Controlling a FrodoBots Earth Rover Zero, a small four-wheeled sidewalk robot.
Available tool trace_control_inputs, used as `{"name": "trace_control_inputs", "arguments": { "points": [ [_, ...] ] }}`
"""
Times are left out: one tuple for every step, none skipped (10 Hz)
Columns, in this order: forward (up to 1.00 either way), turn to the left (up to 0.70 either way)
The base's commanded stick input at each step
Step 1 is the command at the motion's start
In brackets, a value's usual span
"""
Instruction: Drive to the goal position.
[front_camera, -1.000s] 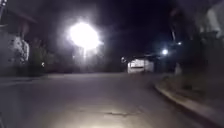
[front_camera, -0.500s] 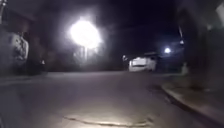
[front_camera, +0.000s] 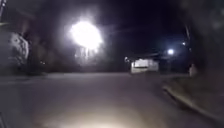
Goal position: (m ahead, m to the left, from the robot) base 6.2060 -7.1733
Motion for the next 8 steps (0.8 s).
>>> {"name": "trace_control_inputs", "arguments": {
  "points": [
    [0.7, 0.0],
    [0.7, -0.21],
    [0.7, -0.35],
    [0.7, -0.35],
    [0.7, -0.35],
    [0.7, -0.35],
    [0.7, -0.35],
    [0.7, -0.35]
  ]
}}
